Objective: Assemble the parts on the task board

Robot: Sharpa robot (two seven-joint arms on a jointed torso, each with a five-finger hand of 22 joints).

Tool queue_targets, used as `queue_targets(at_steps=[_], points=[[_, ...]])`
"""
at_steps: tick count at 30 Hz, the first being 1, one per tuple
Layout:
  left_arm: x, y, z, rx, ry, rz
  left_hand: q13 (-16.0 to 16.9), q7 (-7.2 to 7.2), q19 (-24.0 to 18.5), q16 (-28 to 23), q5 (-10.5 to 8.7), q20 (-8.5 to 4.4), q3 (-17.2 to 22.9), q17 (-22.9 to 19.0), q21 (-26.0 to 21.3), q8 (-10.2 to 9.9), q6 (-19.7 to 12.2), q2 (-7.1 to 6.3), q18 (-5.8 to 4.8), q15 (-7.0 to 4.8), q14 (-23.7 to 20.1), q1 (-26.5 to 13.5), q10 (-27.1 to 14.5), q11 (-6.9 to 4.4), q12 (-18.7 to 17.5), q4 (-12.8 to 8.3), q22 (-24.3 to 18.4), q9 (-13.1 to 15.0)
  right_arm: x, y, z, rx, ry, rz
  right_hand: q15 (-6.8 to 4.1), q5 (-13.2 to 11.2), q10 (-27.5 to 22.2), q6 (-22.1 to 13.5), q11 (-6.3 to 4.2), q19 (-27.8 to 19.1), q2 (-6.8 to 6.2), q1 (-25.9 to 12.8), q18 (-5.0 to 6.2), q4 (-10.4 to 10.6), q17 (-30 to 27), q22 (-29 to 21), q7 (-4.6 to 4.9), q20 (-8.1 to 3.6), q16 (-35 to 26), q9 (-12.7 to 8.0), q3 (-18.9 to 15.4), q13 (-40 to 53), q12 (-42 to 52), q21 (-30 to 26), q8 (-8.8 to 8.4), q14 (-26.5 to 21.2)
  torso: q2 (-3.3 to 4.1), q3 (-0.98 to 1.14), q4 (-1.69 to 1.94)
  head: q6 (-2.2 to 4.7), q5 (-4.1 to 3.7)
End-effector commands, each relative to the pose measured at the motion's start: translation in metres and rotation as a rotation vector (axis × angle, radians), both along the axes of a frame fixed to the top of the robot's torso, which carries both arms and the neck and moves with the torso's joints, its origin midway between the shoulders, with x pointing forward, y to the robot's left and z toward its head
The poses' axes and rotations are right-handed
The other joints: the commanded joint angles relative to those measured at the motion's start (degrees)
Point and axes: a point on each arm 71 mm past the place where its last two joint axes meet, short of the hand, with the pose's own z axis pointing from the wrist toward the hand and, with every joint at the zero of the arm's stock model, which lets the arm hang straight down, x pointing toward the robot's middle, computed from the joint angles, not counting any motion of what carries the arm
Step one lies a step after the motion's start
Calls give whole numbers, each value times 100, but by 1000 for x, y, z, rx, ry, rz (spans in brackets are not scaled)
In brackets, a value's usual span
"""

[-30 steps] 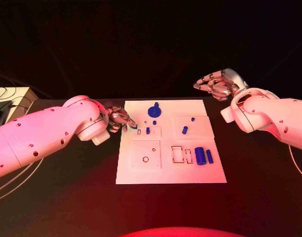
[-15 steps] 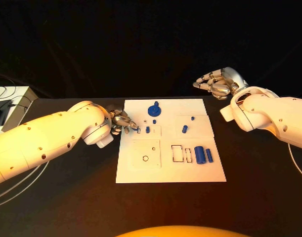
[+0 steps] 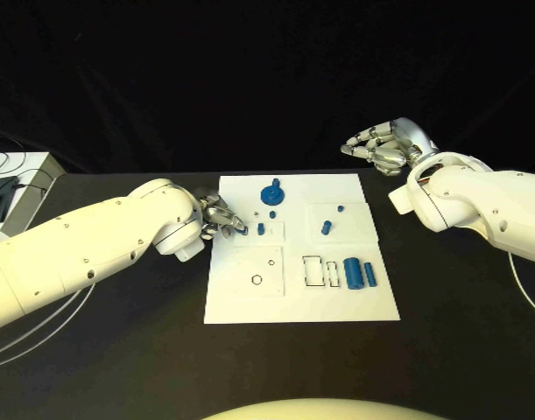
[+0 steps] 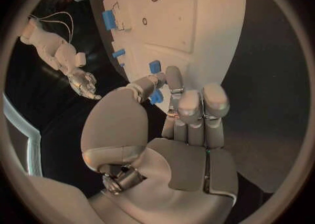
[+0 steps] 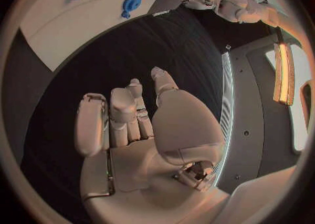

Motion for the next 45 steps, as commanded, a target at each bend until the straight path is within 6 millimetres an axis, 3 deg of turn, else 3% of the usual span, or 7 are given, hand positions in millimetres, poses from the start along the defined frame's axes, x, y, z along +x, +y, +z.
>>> queue_targets(at_steps=[1, 25, 45], points=[[0, -2, -2, 32, 21, -20, 11, -368, 32, 23, 41, -16, -32, -5, 19, 44, 401, 67, -113, -41, -7, 57, 75, -56, -5, 3, 8, 1985, 0, 1, 1, -6, -8, 13, -25, 14, -6, 49, -24, 478, 12, -35, 41, -14, 8, 1108, 9, -37, -16, -9, -14, -2, 19, 31, -20, -6, -2, -1, 6, -3, 0], [4, -7, -1, 53, 21, -31, 55, -387, 32, 51, 37, -27, -66, -5, 28, 50, 437, 107, -129, -49, -11, 34, 91, -65, -34, 2, 24, 2043, -1, 1, 1, -5, -12, 13, -22, 24, -19, 46, -22, 477, 14, -38, 40, -8, -4, 1106, 12, -37, -33, -13, -20, -13, -1, 23, -28, -10, 8, 1, 1, -7, -11], [8, -10, -2, 59, 9, -22, 83, -393, 33, 73, 42, -33, -56, -5, 34, 59, 451, 167, -135, -52, -15, -8, 109, -68, -61, -50, 38, 2098, -1, 1, 1, -4, -12, 14, -22, 24, -19, 46, -22, 477, 14, -38, 40, -8, -4, 1106, 12, -37, -33, -13, -20, -13, -1, 23, -28, -10, 12, -10, 4, -20, -26]])
